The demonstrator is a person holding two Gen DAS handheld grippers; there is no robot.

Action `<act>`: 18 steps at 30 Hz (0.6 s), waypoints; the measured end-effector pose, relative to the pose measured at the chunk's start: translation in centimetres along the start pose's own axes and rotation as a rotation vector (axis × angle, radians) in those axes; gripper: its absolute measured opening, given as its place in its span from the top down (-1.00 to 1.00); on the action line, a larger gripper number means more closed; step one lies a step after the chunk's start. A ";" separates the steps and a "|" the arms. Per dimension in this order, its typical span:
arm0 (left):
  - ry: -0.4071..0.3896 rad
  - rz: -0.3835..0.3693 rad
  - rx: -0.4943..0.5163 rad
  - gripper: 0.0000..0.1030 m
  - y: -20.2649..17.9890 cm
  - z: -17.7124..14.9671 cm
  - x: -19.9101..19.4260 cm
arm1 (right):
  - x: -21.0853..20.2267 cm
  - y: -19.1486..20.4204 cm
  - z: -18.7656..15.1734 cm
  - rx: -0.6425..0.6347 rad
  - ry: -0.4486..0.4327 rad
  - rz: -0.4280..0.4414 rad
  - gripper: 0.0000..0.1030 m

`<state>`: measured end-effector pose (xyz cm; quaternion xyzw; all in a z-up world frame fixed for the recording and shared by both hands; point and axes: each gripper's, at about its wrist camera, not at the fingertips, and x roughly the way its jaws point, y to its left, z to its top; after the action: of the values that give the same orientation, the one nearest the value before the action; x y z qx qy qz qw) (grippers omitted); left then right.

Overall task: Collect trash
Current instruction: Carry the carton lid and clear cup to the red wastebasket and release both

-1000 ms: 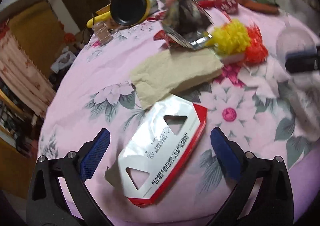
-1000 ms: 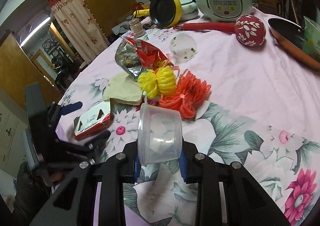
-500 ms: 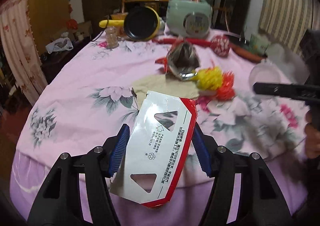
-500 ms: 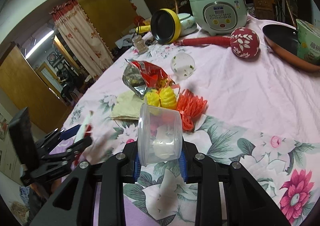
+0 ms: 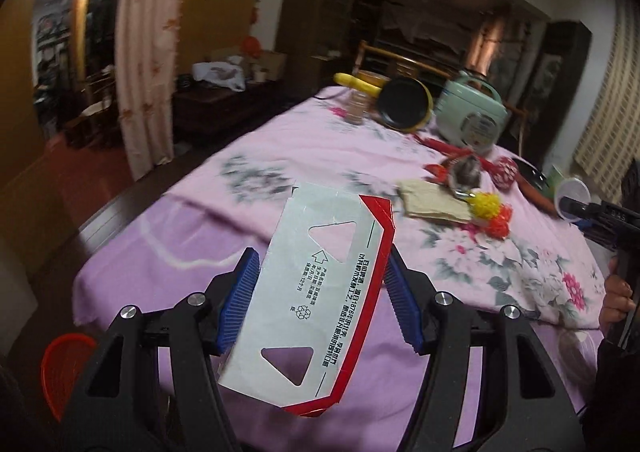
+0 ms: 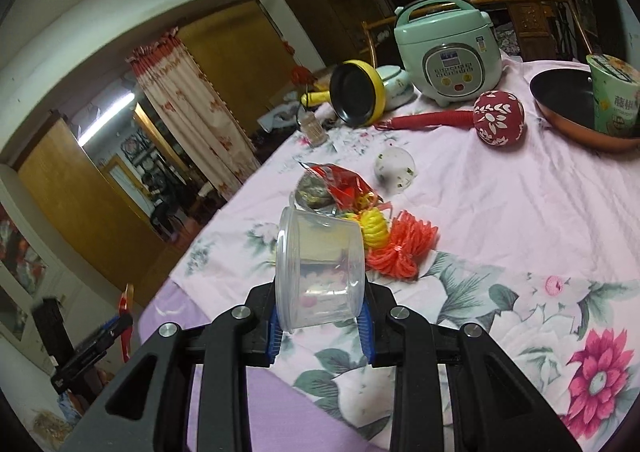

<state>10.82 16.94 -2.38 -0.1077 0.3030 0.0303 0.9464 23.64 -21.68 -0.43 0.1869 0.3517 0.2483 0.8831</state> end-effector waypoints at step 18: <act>0.077 0.321 -0.379 -0.21 20.6 -13.2 -5.4 | 6.0 11.6 -6.7 -0.096 0.147 0.169 0.41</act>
<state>-3.60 34.15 -13.59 -0.2347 0.3410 0.2322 0.8802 19.06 -7.80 -2.35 0.1545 0.3860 0.3512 0.8389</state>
